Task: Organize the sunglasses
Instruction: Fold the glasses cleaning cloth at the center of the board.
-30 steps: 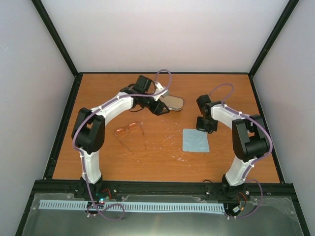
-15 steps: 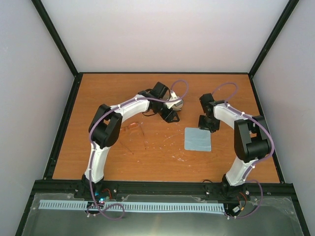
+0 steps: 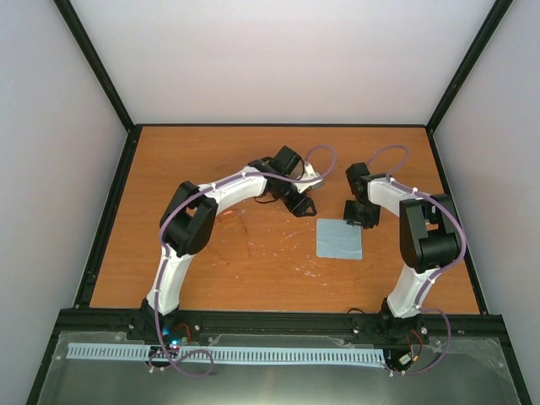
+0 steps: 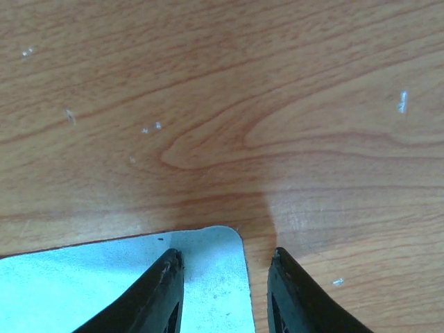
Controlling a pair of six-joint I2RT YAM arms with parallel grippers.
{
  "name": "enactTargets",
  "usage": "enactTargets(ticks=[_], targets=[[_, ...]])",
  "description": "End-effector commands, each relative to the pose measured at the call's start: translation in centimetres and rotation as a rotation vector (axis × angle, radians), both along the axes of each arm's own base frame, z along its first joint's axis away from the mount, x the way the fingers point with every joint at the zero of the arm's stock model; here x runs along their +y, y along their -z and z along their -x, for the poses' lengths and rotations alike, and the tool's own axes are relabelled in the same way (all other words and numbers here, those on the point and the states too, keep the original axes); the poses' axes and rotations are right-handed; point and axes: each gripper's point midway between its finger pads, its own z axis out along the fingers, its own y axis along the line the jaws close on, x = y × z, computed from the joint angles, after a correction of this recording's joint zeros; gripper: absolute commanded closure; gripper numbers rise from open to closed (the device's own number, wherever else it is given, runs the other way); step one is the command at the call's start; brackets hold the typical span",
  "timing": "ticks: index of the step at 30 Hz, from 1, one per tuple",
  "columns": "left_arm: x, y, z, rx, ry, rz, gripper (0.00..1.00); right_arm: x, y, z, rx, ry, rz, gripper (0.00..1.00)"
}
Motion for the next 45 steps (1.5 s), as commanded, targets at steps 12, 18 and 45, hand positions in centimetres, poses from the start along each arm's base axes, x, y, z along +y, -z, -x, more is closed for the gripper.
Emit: enactTargets(ticks=[12, 18, 45], targets=[[-0.6, 0.7, 0.0, -0.010, 0.019, -0.015, 0.40, 0.5, 3.5, 1.8, 0.094, -0.012, -0.045, 0.97], [-1.7, 2.2, 0.3, 0.006, 0.039, -0.029, 0.41, 0.5, 2.5, 1.3, 0.057, -0.010, -0.049, 0.97], [-3.6, 7.5, 2.5, -0.068, 0.115, -0.180, 0.71, 1.6, 0.2, -0.7, -0.015, -0.023, -0.102, 0.97]])
